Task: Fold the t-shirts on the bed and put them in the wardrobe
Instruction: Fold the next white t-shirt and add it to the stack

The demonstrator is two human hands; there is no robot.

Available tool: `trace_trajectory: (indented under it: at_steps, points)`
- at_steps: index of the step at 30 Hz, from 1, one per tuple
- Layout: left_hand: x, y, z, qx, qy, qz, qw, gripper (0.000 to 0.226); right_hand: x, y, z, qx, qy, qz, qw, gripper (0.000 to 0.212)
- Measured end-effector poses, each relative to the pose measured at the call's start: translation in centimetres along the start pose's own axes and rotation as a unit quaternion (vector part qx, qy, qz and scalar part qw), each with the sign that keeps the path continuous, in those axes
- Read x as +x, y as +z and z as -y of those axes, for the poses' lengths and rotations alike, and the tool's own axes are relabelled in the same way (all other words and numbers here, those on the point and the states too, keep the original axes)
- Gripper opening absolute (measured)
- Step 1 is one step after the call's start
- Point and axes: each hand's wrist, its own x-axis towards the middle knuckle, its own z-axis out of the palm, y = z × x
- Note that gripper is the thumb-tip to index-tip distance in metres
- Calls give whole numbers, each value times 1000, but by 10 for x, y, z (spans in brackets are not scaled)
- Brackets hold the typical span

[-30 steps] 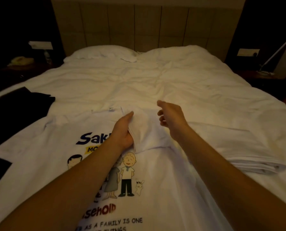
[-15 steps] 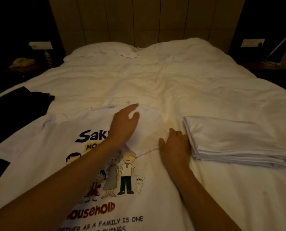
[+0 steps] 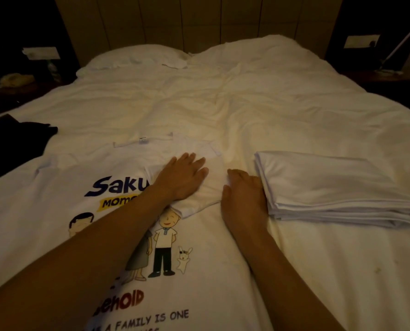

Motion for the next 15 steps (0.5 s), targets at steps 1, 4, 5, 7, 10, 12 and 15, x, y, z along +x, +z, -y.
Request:
trace_trajectory:
  at_steps: [1,4,5,7,10,12,15]
  points:
    - [-4,-5,0,11,3,-1,1000,54,0,1,0,-15,-14,19,1000,44]
    - [-27,-15,4,39,3,6,999,62,0,5,-2,-65,-18,66,996,48]
    - [-40,-16,5,26,3,18,1000,73,0,6,-3,-71,-14,74,995,50]
    - [-67,-13,9,16,14,33,999,96,0,7,-2,-81,-13,85,993,52]
    - [-93,-3,19,18,4,30,999,107,0,8,-3,-86,-12,103,991,55]
    - [-100,-1,24,15,1,40,999,115,-2,7,-1,-87,-11,103,991,55]
    - [-108,-13,24,-26,-19,30,999,94,-6,-5,8,-80,-18,76,994,55]
